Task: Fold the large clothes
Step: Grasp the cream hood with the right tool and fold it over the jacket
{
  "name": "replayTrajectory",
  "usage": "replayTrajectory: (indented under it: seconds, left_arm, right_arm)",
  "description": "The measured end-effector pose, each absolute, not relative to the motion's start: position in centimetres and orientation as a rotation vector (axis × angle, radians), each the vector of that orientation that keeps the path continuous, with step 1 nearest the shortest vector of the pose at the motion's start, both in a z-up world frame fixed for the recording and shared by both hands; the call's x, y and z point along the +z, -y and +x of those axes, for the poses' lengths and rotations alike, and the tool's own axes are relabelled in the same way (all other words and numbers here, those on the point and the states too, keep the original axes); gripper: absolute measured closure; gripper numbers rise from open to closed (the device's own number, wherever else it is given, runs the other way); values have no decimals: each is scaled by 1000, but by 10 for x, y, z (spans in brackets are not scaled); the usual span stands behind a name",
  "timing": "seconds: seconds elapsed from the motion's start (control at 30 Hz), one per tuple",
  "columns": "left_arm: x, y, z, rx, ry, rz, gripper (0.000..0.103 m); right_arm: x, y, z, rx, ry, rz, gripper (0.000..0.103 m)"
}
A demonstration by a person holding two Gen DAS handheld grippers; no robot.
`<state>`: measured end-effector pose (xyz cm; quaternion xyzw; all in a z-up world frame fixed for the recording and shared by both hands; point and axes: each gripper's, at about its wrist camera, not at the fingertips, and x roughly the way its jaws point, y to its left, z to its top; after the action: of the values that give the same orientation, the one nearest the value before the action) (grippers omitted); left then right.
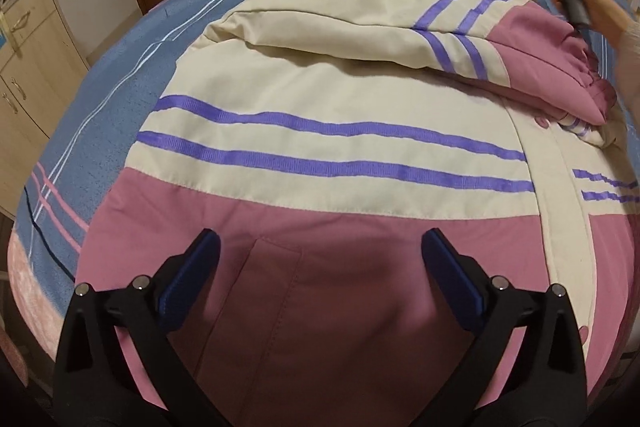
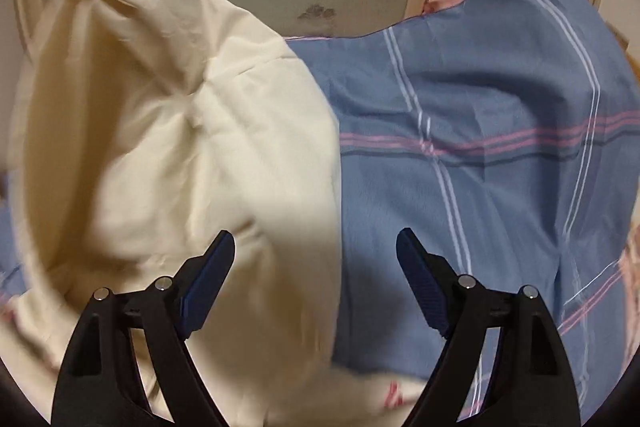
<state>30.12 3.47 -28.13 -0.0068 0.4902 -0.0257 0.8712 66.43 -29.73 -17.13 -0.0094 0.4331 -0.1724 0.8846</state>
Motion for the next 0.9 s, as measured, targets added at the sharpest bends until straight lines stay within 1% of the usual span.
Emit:
replayTrajectory:
  seconds: [0.07, 0.17, 0.2, 0.3, 0.4, 0.5, 0.6, 0.7, 0.77, 0.8, 0.83, 0.87, 0.9]
  left_arm:
    - [-281, -35, 302, -57, -1019, -10, 2]
    - [-281, -31, 301, -46, -1008, -1, 2]
    - [-282, -31, 302, -42, -1008, -6, 2]
    - [-281, -31, 302, -36, -1011, -17, 2]
    - [-281, -33, 300, -38, -1006, -11, 2]
    - [-281, -35, 300, -44, -1016, -17, 2]
    - [-277, -38, 300, -48, -1028, -40, 2]
    - [-266, -46, 293, -31, -1042, -89, 2]
    - [-253, -56, 283, -13, -1033, -143, 2]
    - [-246, -61, 277, -13, -1021, -168, 2]
    - [-239, -66, 272, -11, -1004, -180, 2]
    - [-229, -71, 266, 3, -976, -182, 2]
    - [-220, -75, 261, 17, -947, -177, 2]
  right_arm:
    - [-173, 296, 671, -392, -875, -29, 27]
    - [-153, 294, 661, -358, -793, 5, 68]
    - [-148, 295, 656, -341, -775, 12, 96]
    - [-107, 295, 619, -259, -650, 74, 99]
    - [-62, 292, 550, -59, -538, 190, 99]
    - [-36, 274, 461, 136, -481, 192, 99]
    - [-39, 252, 363, 273, -452, 125, 98]
    - [-76, 229, 295, 300, -503, -8, 95]
    - [-118, 219, 272, 151, -569, -152, 86]
    - [-140, 218, 269, 91, -630, -207, 67]
    - [-159, 222, 267, 49, -689, -232, 36]
    - [-170, 226, 263, 26, -712, -236, 29]
    - [-178, 232, 259, 4, -732, -236, 27]
